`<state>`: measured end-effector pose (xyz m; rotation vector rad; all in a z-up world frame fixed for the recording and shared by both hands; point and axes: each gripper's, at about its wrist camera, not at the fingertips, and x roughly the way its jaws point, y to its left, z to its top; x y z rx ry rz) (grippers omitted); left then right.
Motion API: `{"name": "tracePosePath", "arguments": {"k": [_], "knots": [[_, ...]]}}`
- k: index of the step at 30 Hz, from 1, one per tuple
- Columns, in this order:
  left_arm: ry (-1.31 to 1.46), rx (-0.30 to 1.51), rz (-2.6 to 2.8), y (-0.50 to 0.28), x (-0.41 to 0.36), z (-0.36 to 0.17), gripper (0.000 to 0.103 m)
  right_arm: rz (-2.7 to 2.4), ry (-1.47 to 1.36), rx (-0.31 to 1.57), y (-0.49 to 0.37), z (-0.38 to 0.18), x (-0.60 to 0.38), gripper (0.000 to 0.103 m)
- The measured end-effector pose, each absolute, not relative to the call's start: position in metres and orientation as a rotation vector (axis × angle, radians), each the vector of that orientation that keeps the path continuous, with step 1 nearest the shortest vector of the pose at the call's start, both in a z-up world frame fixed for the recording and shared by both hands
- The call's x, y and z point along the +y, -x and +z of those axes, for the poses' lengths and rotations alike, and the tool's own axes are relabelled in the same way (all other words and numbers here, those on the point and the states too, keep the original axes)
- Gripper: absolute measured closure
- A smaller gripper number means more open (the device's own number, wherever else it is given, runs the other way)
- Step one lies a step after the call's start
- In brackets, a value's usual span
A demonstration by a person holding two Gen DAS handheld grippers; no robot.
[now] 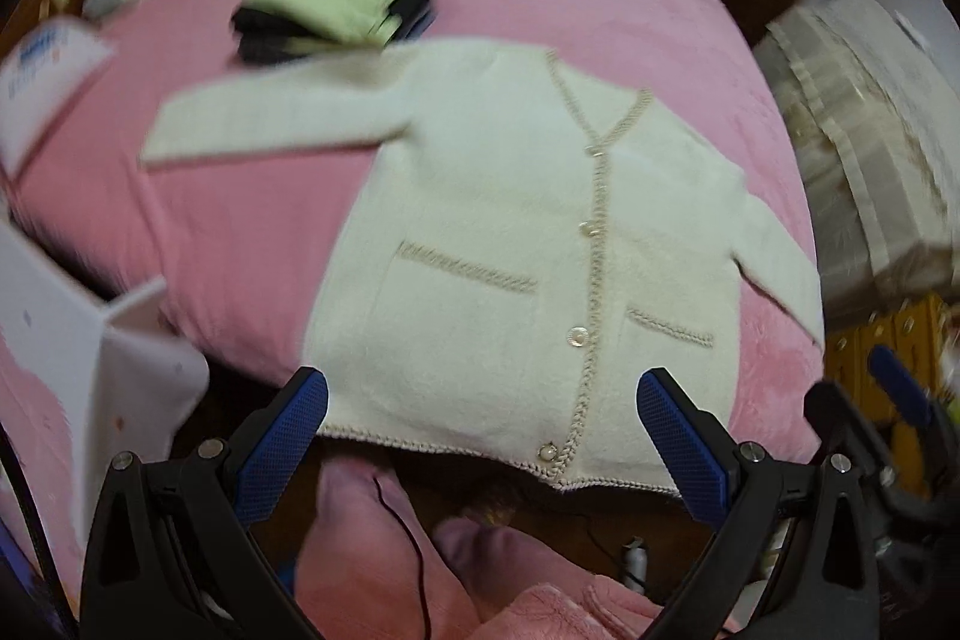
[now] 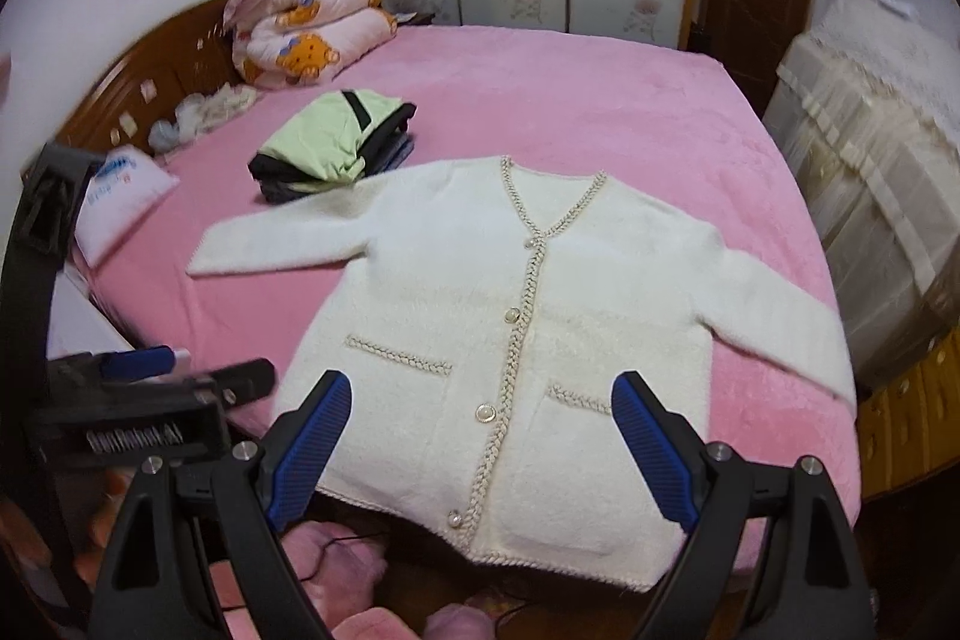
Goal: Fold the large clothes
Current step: 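Grasp the cuff of the sleeve nearest the left gripper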
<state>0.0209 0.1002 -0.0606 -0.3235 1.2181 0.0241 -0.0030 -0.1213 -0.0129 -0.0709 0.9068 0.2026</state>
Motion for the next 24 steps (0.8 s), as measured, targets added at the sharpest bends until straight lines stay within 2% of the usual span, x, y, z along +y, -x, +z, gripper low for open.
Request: {"name": "tracePosePath", "arguments": {"k": [3,8,15,21,23,24], "knots": [[0.469,1.289,0.062,-0.04,0.151,-0.087,0.001,0.182,0.17,0.926,-0.009,-0.034,-0.086,0.014],[0.641,1.357,0.171,-0.075,0.249,-0.135,0.001,0.21,0.226,1.072,-0.046,-0.075,-0.019,0.014],[0.78,1.376,0.262,-0.129,0.373,-0.197,0.003,0.193,0.208,1.239,-0.106,-0.135,0.076,0.014],[0.939,1.276,0.369,-0.167,0.468,-0.25,0.009,0.2,0.164,1.326,-0.155,-0.174,0.151,0.014],[0.996,1.248,0.405,-0.175,0.492,-0.267,0.015,0.215,0.156,1.347,-0.167,-0.184,0.171,0.014],[1.034,1.233,0.432,-0.182,0.511,-0.281,0.022,0.205,0.151,1.353,-0.172,-0.187,0.177,0.014]]}}
